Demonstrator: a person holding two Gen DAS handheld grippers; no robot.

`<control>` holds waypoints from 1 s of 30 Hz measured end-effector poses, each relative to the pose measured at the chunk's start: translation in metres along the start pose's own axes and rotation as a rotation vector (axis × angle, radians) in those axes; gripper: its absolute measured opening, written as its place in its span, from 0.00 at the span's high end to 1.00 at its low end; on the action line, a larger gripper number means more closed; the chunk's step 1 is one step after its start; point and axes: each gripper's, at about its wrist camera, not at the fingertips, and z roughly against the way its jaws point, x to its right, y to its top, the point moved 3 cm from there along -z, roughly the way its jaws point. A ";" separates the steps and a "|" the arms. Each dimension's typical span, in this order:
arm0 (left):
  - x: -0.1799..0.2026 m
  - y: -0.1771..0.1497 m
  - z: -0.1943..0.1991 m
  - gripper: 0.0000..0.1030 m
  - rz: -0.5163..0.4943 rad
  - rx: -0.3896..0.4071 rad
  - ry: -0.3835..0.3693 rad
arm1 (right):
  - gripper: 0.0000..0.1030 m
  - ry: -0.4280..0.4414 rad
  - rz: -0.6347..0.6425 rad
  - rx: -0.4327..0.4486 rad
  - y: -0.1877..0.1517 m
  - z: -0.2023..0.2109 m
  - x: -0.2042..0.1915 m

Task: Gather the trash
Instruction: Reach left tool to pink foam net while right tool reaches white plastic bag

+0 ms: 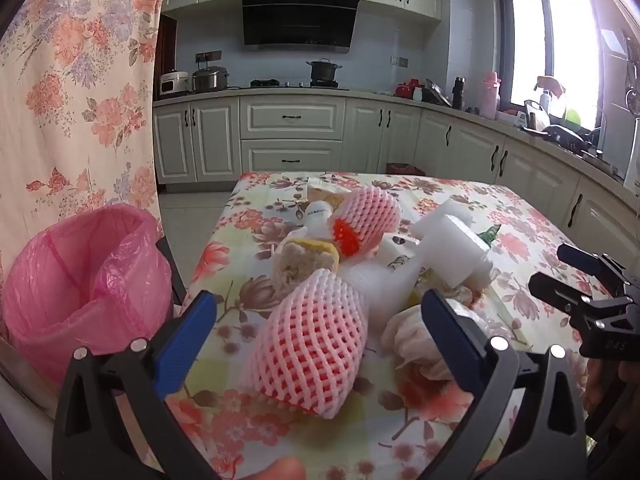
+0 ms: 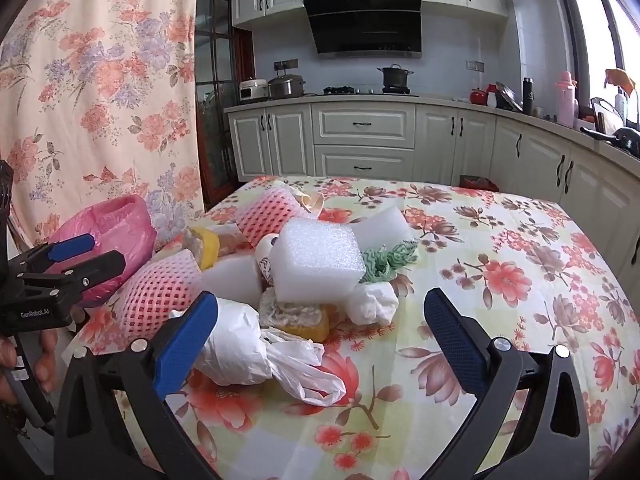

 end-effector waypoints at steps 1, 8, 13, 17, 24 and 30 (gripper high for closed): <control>0.000 -0.001 -0.002 0.04 -0.006 -0.014 0.007 | 0.06 -0.002 -0.010 -0.019 -0.001 -0.003 0.002; -0.007 -0.012 -0.022 0.04 -0.001 -0.103 0.006 | 0.06 0.016 -0.001 -0.153 -0.013 -0.026 -0.005; -0.013 -0.017 -0.033 0.09 0.012 -0.147 -0.012 | 0.06 0.052 0.023 -0.213 -0.021 -0.034 -0.019; -0.021 -0.019 -0.039 0.17 0.027 -0.173 -0.029 | 0.07 0.037 0.072 -0.233 -0.018 -0.038 -0.027; -0.024 -0.023 -0.048 0.18 0.027 -0.211 -0.089 | 0.13 0.073 0.073 -0.233 -0.016 -0.051 -0.042; -0.025 -0.029 -0.058 0.25 0.023 -0.251 -0.132 | 0.24 0.095 0.085 -0.266 -0.021 -0.062 -0.054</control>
